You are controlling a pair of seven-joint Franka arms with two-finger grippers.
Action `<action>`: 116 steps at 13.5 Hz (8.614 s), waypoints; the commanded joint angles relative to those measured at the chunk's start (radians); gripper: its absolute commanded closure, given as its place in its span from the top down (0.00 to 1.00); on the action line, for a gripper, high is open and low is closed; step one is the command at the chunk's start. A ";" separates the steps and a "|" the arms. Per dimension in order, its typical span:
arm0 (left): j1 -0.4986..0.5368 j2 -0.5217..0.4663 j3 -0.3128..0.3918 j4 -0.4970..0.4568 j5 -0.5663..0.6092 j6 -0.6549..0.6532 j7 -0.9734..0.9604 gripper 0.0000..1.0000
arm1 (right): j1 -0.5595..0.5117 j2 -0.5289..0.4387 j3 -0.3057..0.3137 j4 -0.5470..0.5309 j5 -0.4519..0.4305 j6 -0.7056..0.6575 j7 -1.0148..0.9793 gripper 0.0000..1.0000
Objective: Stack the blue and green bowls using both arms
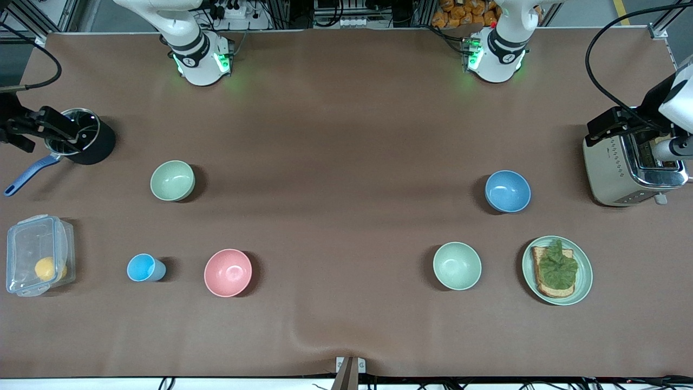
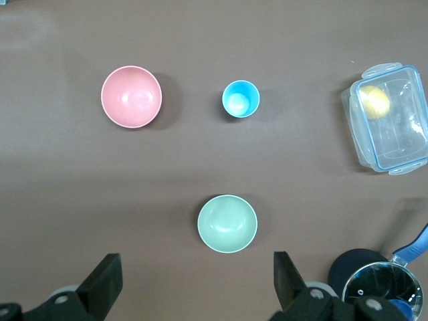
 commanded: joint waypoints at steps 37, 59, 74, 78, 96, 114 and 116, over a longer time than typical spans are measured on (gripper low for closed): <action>0.129 0.270 -0.008 -0.752 0.062 0.856 0.000 0.00 | -0.235 0.267 0.001 -0.761 0.102 0.820 -0.452 0.76; 0.084 0.235 -0.060 -0.246 0.063 0.405 0.007 0.00 | -0.057 0.186 0.010 -0.785 0.219 0.697 -0.091 0.00; 0.054 0.223 -0.090 -0.224 0.014 0.356 -0.059 0.00 | 0.564 0.193 0.012 -0.699 0.376 0.853 0.914 0.00; 0.054 0.223 -0.093 -0.224 0.013 0.356 -0.059 0.00 | 0.681 0.272 0.010 -0.661 0.381 0.987 1.090 0.00; 0.038 0.230 -0.094 -0.224 0.013 0.357 -0.078 0.00 | 0.924 0.464 -0.076 -0.535 0.355 1.114 1.381 0.97; -0.146 0.269 -0.114 -0.238 -0.170 0.399 -0.194 0.00 | 0.812 0.445 -0.234 -0.353 0.498 0.550 1.462 1.00; -0.211 0.286 -0.116 -0.259 -0.171 0.428 -0.275 0.00 | 0.804 0.471 -0.232 -0.353 0.539 0.570 1.450 1.00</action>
